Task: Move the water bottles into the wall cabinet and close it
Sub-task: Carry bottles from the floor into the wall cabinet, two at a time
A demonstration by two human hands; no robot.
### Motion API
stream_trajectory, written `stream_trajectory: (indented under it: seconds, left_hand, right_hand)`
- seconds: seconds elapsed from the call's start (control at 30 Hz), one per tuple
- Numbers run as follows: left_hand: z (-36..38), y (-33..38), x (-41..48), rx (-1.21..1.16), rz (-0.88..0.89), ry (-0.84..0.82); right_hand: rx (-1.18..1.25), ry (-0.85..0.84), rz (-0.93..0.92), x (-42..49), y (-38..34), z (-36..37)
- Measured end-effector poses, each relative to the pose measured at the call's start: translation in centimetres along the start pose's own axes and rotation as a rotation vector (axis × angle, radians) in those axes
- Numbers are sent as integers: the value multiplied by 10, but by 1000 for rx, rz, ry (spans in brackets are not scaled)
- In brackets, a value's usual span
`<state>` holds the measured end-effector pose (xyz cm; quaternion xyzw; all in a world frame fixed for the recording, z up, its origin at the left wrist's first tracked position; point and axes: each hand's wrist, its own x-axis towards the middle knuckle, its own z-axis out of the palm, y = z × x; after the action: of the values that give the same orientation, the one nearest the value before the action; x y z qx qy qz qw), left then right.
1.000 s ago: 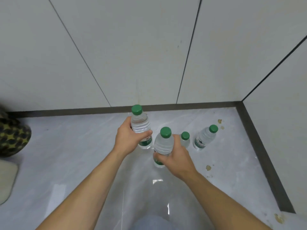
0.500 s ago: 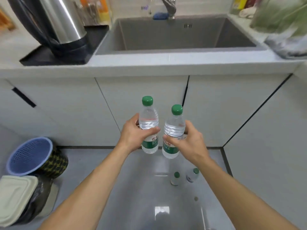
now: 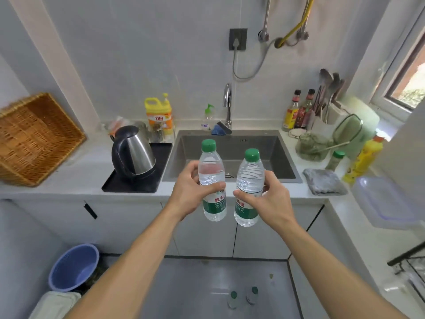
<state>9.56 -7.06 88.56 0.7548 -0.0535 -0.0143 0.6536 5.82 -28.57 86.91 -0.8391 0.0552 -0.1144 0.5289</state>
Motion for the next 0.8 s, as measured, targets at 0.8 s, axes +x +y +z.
stream_trajectory:
  seconds: [0.8]
  left_hand:
    - [112,206,54,-26,312,-207]
  right_hand:
    - [-64,426,-165,40,-137,-191]
